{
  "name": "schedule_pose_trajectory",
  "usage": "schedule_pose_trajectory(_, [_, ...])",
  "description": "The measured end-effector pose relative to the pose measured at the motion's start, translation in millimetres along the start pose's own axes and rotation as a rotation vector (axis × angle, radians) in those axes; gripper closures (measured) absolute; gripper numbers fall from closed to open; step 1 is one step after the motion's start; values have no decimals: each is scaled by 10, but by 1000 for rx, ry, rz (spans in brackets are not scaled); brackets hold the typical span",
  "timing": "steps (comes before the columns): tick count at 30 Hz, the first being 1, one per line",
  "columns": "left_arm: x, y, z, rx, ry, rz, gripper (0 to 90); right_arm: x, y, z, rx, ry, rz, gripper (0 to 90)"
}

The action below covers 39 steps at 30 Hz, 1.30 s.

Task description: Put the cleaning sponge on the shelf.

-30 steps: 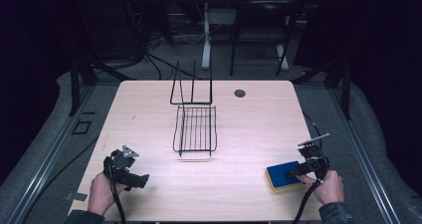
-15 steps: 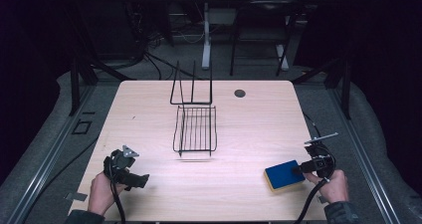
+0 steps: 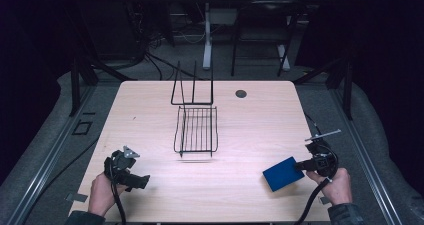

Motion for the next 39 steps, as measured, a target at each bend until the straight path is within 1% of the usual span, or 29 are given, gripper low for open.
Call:
schedule_pose_trajectory(1, [-2,-2,0,0,0,1,4,-26,22,-3,-2,9,3,821])
schedule_pose_trajectory(3, [-1,-4,-2,-1,0,1,4,-121,72,-23,21,41,7,832])
schedule_pose_trajectory(4, [2,-6,-4,1,0,1,4,-157,90,-28,19,62,12,837])
schedule_pose_trajectory(7, [1,-7,-4,0,-2,0,4,-274,147,-51,38,97,17,850])
schedule_pose_trajectory(9, [-3,-9,-3,1,-1,2,4,-355,184,-68,51,134,26,857])
schedule_pose_trajectory(10, [-3,-9,-3,1,-1,2,4,-385,190,-72,54,140,27,858])
schedule_pose_trajectory(11, [-3,-8,-4,2,-1,1,4,-400,198,-74,52,155,38,859])
schedule_pose_trajectory(12, [-4,-8,-4,2,-2,2,4,-400,198,-74,52,155,38,859])
schedule_pose_trajectory(13, [-4,-7,-6,1,-2,1,4,-447,205,-91,59,171,44,860])
schedule_pose_trajectory(16, [-2,-9,-10,3,0,-1,4,-499,223,-118,69,187,55,862])
schedule_pose_trajectory(17, [-2,-11,-11,2,-1,1,4,-519,232,-136,82,193,55,863])
schedule_pose_trajectory(18, [-2,-11,-11,2,-1,1,4,-519,232,-136,82,193,55,863])
schedule_pose_trajectory(20, [-4,-10,-13,2,-3,0,4,-579,247,-179,96,201,56,863])
schedule_pose_trajectory(21, [-4,-10,-13,2,-3,0,4,-579,247,-179,96,201,56,863])
schedule_pose_trajectory(22, [-7,-10,-16,4,-2,-1,4,-605,259,-205,92,218,65,862])
schedule_pose_trajectory(23, [-8,-10,-16,5,-2,-2,4,-619,264,-216,90,224,68,863])
schedule_pose_trajectory(27, [-10,-8,-17,6,0,-1,4,-695,281,-278,106,238,67,862])
schedule_pose_trajectory(28, [-10,-8,-17,6,0,-1,4,-695,281,-278,106,238,67,862])
schedule_pose_trajectory(30, [-11,-9,-17,6,-2,-3,4,-742,299,-322,113,253,69,862])
schedule_pose_trajectory(39, [-10,-6,-17,8,-1,0,4,-893,309,-446,123,287,69,860])
Point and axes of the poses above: each handheld gripper's, and its own axes: y roughly backward along the jaws, z roughly out of its underside, x roughly to its right, the point moved 7 cm from there along -y, roughly forward along the jaws, and after that the axes turned 6 degrees about -y, right-handed, at the moved point
